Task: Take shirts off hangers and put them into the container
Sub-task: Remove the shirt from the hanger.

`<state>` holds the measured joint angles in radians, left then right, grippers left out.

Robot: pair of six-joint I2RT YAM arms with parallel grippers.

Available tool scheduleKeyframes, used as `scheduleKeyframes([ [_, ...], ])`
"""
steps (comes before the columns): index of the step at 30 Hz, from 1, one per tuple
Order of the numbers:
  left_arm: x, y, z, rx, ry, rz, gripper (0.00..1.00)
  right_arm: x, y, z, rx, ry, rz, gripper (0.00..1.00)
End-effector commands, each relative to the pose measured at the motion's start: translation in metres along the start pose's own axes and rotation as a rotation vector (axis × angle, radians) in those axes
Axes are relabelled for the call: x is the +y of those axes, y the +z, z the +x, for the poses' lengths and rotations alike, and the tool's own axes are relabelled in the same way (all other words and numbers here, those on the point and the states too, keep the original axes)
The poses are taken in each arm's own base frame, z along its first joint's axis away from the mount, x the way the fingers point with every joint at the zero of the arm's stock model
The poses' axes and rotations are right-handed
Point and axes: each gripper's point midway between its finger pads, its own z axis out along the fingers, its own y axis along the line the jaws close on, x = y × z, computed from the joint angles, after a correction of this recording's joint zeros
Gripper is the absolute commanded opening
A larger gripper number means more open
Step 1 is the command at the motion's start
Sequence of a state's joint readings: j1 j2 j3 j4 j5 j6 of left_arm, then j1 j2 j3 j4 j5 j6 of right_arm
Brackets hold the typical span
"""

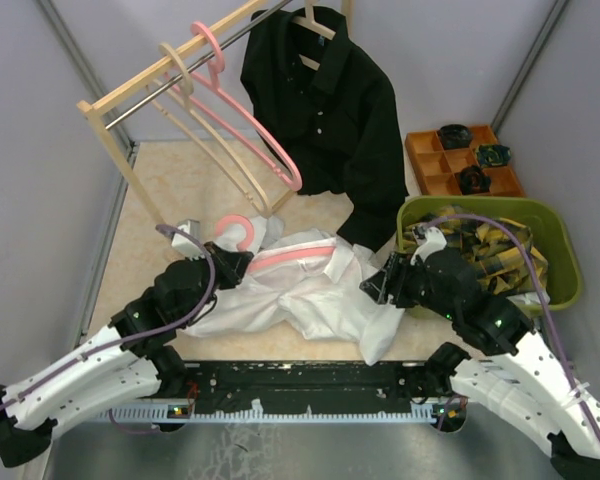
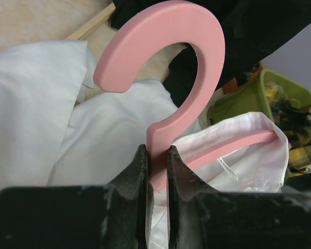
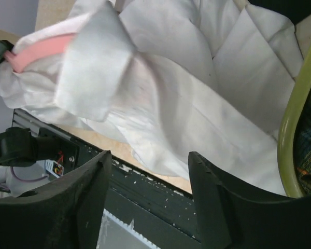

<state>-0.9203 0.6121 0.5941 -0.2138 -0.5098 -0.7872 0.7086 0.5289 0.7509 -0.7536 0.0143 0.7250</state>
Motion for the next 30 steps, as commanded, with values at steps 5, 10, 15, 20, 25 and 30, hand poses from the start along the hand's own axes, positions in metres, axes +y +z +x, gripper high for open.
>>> scheduleKeyframes([
  [5, -0.027, 0.009, -0.004, 0.026, 0.049, 0.063, 0.00, 0.033, -0.002, -0.047, -0.031, -0.066, 0.002, 0.73],
  [10, -0.029, 0.010, -0.003, 0.035, 0.060, 0.069, 0.00, 0.028, 0.030, -0.045, 0.053, -0.053, 0.127, 0.89],
  [15, -0.031, 0.012, -0.002, 0.040, 0.092, 0.077, 0.00, 0.031, 0.056, -0.049, 0.093, -0.110, 0.219, 0.95],
  [20, -0.038, 0.014, -0.003, 0.038, 0.110, 0.107, 0.00, 0.017, 0.069, -0.042, 0.113, -0.130, 0.293, 0.74],
  [25, -0.037, 0.013, -0.005, 0.028, 0.099, 0.108, 0.00, 0.000, 0.063, -0.041, 0.086, -0.107, 0.323, 0.25],
  [30, -0.035, 0.010, -0.006, 0.013, 0.080, 0.115, 0.00, -0.020, 0.056, -0.032, 0.086, -0.054, 0.318, 0.16],
])
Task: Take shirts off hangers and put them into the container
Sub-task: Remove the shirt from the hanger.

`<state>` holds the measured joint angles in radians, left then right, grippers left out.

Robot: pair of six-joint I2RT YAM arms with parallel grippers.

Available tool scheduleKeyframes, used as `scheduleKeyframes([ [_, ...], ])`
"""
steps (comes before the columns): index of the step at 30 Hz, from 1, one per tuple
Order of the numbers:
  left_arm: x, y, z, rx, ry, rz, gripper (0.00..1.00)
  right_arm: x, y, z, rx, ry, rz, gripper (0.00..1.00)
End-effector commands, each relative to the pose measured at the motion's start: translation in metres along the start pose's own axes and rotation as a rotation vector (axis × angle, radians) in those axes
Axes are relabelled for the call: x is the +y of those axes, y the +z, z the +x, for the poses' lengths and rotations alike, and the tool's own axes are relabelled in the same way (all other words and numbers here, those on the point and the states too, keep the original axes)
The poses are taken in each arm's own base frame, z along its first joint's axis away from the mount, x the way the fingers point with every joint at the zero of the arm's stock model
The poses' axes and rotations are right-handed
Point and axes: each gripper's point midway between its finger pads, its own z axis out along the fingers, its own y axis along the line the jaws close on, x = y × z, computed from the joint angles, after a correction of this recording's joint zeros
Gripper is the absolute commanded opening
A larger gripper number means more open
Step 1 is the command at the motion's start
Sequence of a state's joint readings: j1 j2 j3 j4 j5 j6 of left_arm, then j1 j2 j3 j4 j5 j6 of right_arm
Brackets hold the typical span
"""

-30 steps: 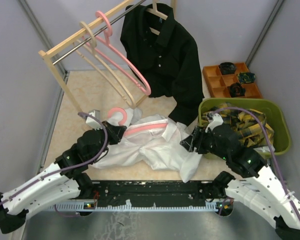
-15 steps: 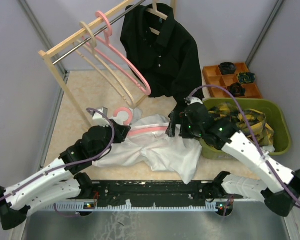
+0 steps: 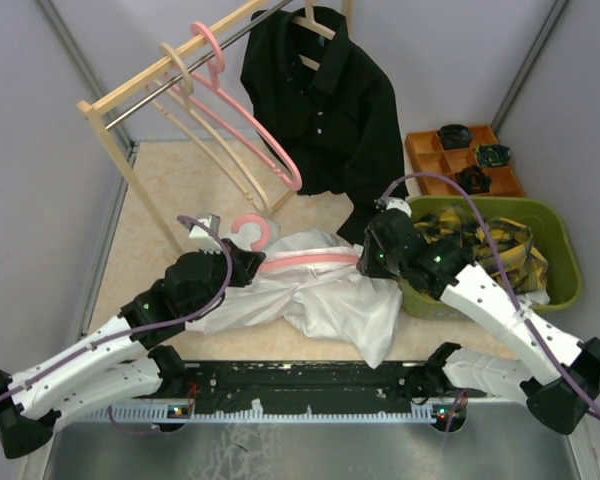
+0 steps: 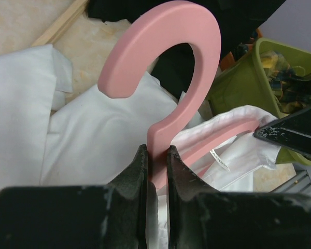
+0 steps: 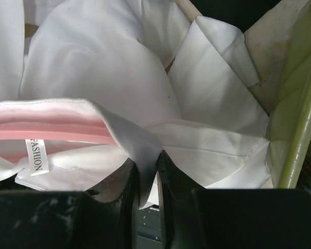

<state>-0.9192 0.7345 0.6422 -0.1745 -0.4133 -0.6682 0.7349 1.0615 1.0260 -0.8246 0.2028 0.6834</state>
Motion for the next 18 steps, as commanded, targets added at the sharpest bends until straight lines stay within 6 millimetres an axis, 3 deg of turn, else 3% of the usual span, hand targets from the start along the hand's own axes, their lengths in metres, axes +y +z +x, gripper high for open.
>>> scheduleKeyframes([
  [1, -0.016, -0.007, -0.024, -0.085, -0.056, 0.065, 0.00, -0.012, -0.005, -0.002, -0.046, 0.055, -0.027, 0.16],
  [14, -0.010, -0.017, -0.029, -0.121, -0.105, 0.070, 0.00, -0.033, 0.009, 0.038, 0.001, 0.144, -0.031, 0.12],
  [18, -0.013, -0.016, -0.032, -0.129, -0.106, 0.079, 0.00, -0.029, 0.008, 0.042, 0.005, 0.140, -0.071, 0.22],
])
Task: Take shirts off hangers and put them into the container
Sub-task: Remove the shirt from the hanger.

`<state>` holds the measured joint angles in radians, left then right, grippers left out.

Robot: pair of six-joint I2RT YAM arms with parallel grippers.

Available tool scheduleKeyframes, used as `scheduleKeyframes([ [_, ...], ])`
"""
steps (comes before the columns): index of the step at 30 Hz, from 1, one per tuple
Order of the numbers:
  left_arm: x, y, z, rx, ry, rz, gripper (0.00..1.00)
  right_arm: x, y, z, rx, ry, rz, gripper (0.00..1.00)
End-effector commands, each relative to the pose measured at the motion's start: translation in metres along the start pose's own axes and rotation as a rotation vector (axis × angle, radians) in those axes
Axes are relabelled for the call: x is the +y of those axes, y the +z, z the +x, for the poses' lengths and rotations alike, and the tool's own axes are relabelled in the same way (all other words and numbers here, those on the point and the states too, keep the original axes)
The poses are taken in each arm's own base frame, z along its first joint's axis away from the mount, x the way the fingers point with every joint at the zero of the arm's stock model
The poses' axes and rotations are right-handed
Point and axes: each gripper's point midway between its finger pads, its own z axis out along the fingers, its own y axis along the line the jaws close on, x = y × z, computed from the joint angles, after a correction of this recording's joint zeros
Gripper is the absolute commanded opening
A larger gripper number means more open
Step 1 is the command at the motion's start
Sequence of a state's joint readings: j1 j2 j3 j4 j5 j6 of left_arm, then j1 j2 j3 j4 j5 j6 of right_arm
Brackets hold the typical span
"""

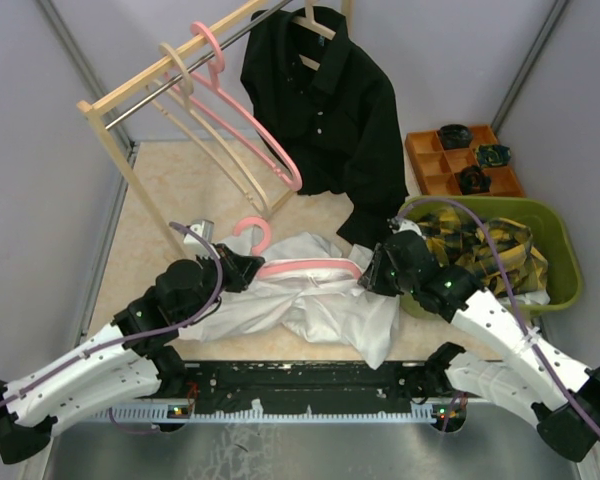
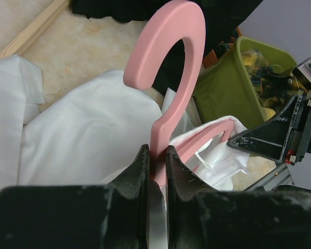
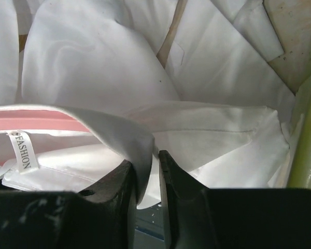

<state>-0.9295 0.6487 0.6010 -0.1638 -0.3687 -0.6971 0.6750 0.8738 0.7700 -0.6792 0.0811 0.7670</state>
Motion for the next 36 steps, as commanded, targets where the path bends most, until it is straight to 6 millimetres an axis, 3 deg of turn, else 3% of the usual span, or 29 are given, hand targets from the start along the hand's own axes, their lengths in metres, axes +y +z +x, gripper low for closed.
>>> scheduleKeyframes([
  [1, -0.007, -0.001, -0.032, -0.128, -0.053, 0.008, 0.00, -0.016, -0.004, 0.005, -0.007, 0.006, 0.036, 0.24],
  [6, -0.007, -0.005, -0.035, -0.144, -0.055, 0.023, 0.00, -0.038, -0.009, 0.001, -0.035, 0.016, 0.139, 0.24],
  [15, -0.017, -0.014, -0.039, -0.179, -0.066, 0.109, 0.00, -0.018, 0.002, 0.005, 0.010, 0.035, 0.007, 0.21],
  [21, -0.031, -0.019, -0.038, -0.181, -0.019, 0.207, 0.00, -0.011, -0.013, -0.025, -0.082, 0.060, -0.029, 0.14],
  [26, -0.053, -0.027, -0.039, -0.187, 0.039, 0.340, 0.00, -0.025, -0.015, -0.034, -0.101, 0.078, 0.045, 0.09],
  [33, -0.070, -0.037, -0.042, -0.210, 0.091, 0.452, 0.00, -0.029, 0.001, -0.015, 0.029, 0.070, 0.044, 0.13],
  [36, -0.072, -0.039, -0.043, -0.213, 0.102, 0.464, 0.00, -0.008, -0.002, -0.019, 0.029, 0.103, -0.097, 0.20],
])
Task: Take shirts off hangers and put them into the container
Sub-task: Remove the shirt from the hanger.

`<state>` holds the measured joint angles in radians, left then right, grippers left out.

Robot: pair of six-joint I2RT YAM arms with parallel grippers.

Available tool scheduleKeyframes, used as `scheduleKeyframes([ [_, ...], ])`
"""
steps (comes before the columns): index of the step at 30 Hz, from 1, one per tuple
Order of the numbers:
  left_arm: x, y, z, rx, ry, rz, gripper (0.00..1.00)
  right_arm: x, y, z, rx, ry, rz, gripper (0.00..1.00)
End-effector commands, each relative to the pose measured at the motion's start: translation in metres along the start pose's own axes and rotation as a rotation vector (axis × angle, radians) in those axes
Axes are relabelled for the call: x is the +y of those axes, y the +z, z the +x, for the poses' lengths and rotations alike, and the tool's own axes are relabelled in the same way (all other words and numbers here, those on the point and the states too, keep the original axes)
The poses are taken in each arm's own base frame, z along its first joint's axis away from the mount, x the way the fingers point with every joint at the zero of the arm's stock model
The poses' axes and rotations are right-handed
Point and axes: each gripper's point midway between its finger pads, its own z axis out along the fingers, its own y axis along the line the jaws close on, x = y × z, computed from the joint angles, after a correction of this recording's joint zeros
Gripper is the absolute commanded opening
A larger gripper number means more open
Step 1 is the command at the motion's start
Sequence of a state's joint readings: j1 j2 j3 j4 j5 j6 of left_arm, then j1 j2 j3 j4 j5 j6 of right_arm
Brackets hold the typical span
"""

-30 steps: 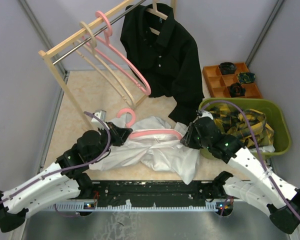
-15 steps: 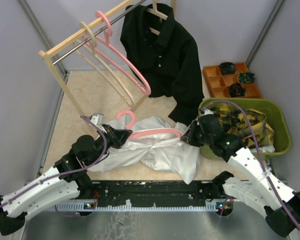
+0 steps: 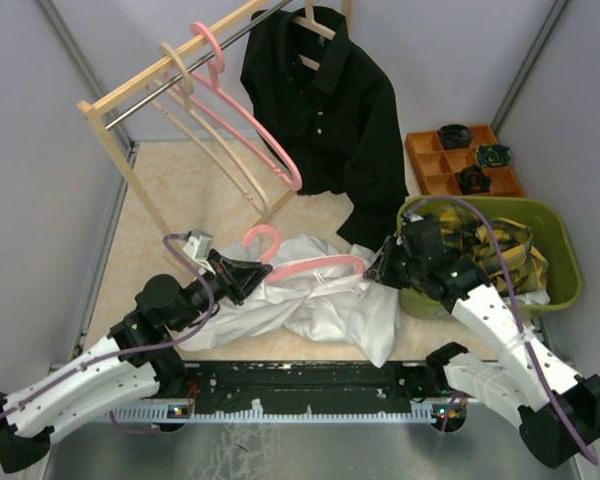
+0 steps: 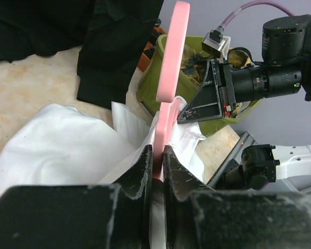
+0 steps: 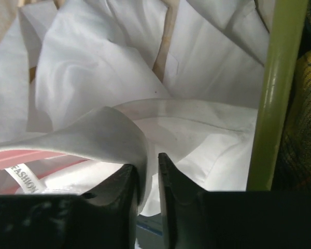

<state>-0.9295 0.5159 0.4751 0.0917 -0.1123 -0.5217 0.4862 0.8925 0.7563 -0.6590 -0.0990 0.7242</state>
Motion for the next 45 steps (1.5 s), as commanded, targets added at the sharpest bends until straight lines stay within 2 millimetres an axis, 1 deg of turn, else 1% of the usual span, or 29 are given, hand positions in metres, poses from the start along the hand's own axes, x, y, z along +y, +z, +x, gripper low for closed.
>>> scheduleKeyframes([
  [1, -0.025, -0.004, -0.046, -0.165, 0.019, 0.099, 0.00, 0.016, -0.010, -0.011, -0.022, 0.016, -0.129, 0.25],
  [3, -0.025, -0.004, -0.047, -0.169, 0.020, 0.097, 0.00, 0.024, -0.016, -0.017, -0.046, 0.024, -0.170, 0.29],
  [4, -0.025, -0.005, -0.047, -0.170, 0.021, 0.097, 0.00, 0.023, -0.019, -0.020, -0.056, 0.025, -0.160, 0.32],
  [5, -0.025, -0.006, -0.048, -0.175, 0.023, 0.099, 0.00, 0.020, -0.020, -0.022, -0.066, 0.024, -0.139, 0.37],
  [6, -0.025, -0.006, -0.049, -0.177, 0.024, 0.098, 0.00, 0.014, -0.020, -0.024, -0.073, 0.025, -0.109, 0.44],
  [8, -0.025, -0.007, -0.050, -0.184, 0.028, 0.096, 0.00, -0.001, -0.018, -0.026, -0.075, 0.038, -0.021, 0.64],
  [9, -0.025, -0.008, -0.051, -0.187, 0.029, 0.098, 0.00, -0.007, -0.017, -0.026, -0.075, 0.043, 0.017, 0.70],
  [11, -0.024, -0.008, -0.051, -0.188, 0.032, 0.093, 0.00, -0.011, -0.017, -0.029, -0.086, 0.043, 0.043, 0.72],
  [12, -0.023, -0.008, -0.050, -0.185, 0.031, 0.090, 0.00, -0.008, -0.019, -0.033, -0.096, 0.040, 0.030, 0.72],
  [13, -0.022, -0.008, -0.050, -0.185, 0.031, 0.085, 0.00, 0.001, -0.023, -0.036, -0.107, 0.027, -0.014, 0.69],
  [15, -0.021, -0.008, -0.050, -0.182, 0.031, 0.077, 0.00, 0.028, -0.034, -0.044, -0.137, -0.011, -0.143, 0.61],
  [17, -0.020, -0.007, -0.049, -0.180, 0.031, 0.070, 0.00, 0.044, -0.047, -0.052, -0.171, -0.034, -0.215, 0.54],
  [19, -0.020, -0.007, -0.049, -0.179, 0.029, 0.072, 0.00, 0.052, -0.057, -0.059, -0.195, -0.058, -0.237, 0.48],
  [20, -0.020, -0.006, -0.049, -0.177, 0.031, 0.074, 0.00, 0.054, -0.059, -0.060, -0.196, -0.070, -0.244, 0.47],
  [21, -0.021, -0.006, -0.049, -0.178, 0.032, 0.076, 0.00, 0.056, -0.060, -0.061, -0.192, -0.082, -0.249, 0.49],
  [23, -0.022, -0.005, -0.049, -0.174, 0.039, 0.081, 0.00, 0.057, -0.059, -0.060, -0.173, -0.096, -0.250, 0.61],
  [24, -0.023, -0.005, -0.049, -0.173, 0.041, 0.083, 0.00, 0.057, -0.058, -0.059, -0.164, -0.096, -0.246, 0.64],
  [26, -0.024, -0.005, -0.049, -0.170, 0.042, 0.087, 0.00, 0.057, -0.054, -0.059, -0.153, -0.098, -0.242, 0.64],
  [28, -0.024, -0.005, -0.048, -0.168, 0.046, 0.089, 0.00, 0.058, -0.054, -0.062, -0.157, -0.096, -0.242, 0.62],
  [30, -0.024, -0.006, -0.048, -0.167, 0.047, 0.090, 0.00, 0.057, -0.054, -0.065, -0.170, -0.087, -0.228, 0.56],
  [32, -0.024, -0.007, -0.049, -0.169, 0.047, 0.089, 0.00, 0.050, -0.051, -0.067, -0.176, -0.075, -0.181, 0.49],
  [35, -0.024, -0.009, -0.050, -0.174, 0.051, 0.092, 0.00, 0.041, -0.045, -0.069, -0.177, -0.071, -0.137, 0.34],
  [37, -0.025, -0.009, -0.050, -0.172, 0.056, 0.098, 0.00, 0.043, -0.041, -0.069, -0.170, -0.065, -0.141, 0.24],
  [38, -0.027, -0.009, -0.050, -0.172, 0.058, 0.105, 0.00, 0.044, -0.040, -0.070, -0.169, -0.059, -0.147, 0.22],
  [40, -0.029, -0.009, -0.049, -0.166, 0.065, 0.120, 0.00, 0.047, -0.038, -0.074, -0.178, -0.040, -0.150, 0.13],
  [43, -0.033, -0.010, -0.047, -0.154, 0.074, 0.141, 0.00, 0.046, -0.040, -0.086, -0.225, 0.007, -0.127, 0.06],
  [45, -0.036, -0.011, -0.046, -0.146, 0.083, 0.159, 0.00, 0.043, -0.040, -0.093, -0.254, 0.038, -0.100, 0.03],
])
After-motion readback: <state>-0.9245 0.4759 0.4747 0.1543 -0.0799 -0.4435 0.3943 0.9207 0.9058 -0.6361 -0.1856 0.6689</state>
